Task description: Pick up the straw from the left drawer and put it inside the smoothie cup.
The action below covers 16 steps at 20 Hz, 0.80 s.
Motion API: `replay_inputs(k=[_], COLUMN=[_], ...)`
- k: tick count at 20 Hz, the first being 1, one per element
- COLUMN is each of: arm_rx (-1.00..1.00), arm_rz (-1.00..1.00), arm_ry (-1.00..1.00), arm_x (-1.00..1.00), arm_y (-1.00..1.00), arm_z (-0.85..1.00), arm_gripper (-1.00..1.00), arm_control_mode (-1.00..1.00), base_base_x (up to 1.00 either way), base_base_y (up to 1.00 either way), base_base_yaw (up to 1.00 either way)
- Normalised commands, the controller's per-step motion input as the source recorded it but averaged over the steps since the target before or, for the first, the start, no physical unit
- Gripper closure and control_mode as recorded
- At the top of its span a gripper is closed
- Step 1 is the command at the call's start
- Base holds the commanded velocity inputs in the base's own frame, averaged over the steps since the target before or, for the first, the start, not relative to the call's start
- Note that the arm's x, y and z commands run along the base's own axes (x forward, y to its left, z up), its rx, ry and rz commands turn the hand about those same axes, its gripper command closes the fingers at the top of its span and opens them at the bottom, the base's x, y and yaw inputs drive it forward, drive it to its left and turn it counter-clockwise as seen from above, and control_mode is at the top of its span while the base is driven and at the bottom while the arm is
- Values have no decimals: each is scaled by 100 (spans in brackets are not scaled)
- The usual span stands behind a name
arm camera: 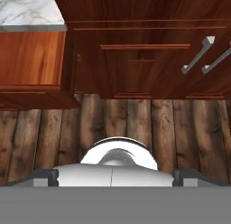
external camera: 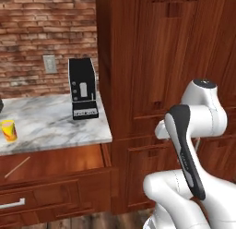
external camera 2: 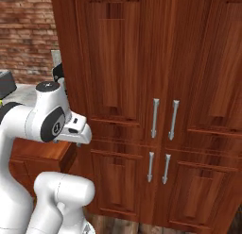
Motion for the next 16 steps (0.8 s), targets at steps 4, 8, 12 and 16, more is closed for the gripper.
replay_inputs(k=[4, 8, 12, 16], arm_rx=[0, 0, 0, 0], arm_rz=[0, 0, 0, 0], arm_ry=[0, 0, 0, 0], arm_x=[0, 0, 0, 0], arm_y=[0, 0, 0, 0], arm_z=[0, 0, 0, 0], arm_gripper=[-100, -100, -100, -100], arm_control_mode=[100, 100, 100, 100], base_base_x=[-62, -32, -8, -4], base_base_y=[-1, 14, 46, 70], base_base_yaw=[0, 0, 0, 0])
